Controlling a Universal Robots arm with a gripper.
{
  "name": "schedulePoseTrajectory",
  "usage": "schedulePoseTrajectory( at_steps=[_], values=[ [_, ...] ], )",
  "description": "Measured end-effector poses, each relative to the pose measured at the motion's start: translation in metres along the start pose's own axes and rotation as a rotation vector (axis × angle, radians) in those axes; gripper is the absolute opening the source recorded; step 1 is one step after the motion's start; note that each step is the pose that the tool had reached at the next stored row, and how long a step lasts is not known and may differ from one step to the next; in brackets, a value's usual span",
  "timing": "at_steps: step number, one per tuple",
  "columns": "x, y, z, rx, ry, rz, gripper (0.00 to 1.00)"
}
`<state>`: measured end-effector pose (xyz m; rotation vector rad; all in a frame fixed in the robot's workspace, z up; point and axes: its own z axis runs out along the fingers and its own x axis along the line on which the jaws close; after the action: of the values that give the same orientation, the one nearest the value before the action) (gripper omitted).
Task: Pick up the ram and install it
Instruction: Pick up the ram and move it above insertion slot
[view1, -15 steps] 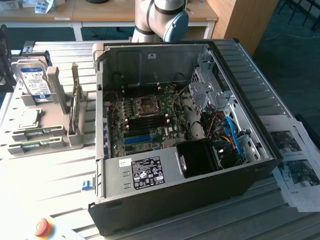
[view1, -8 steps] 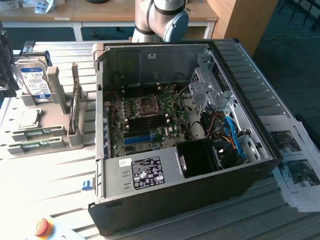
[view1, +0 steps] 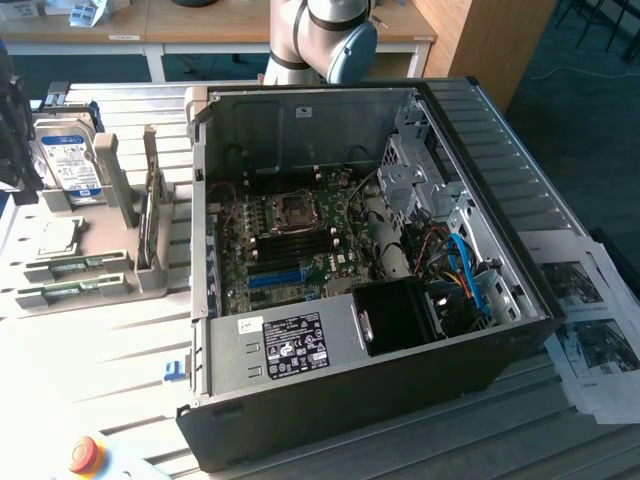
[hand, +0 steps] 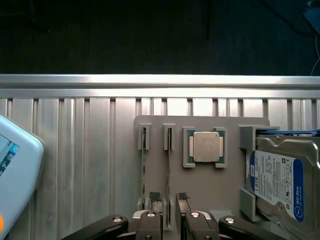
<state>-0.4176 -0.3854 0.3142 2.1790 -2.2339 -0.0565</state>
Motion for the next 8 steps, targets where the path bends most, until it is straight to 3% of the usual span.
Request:
schedulePoseTrajectory(
  at_steps=[8],
  values=[
    [0.001, -0.0006, 0.0144, 0.0000, -0.0003, 0.000, 0.25]
  ],
)
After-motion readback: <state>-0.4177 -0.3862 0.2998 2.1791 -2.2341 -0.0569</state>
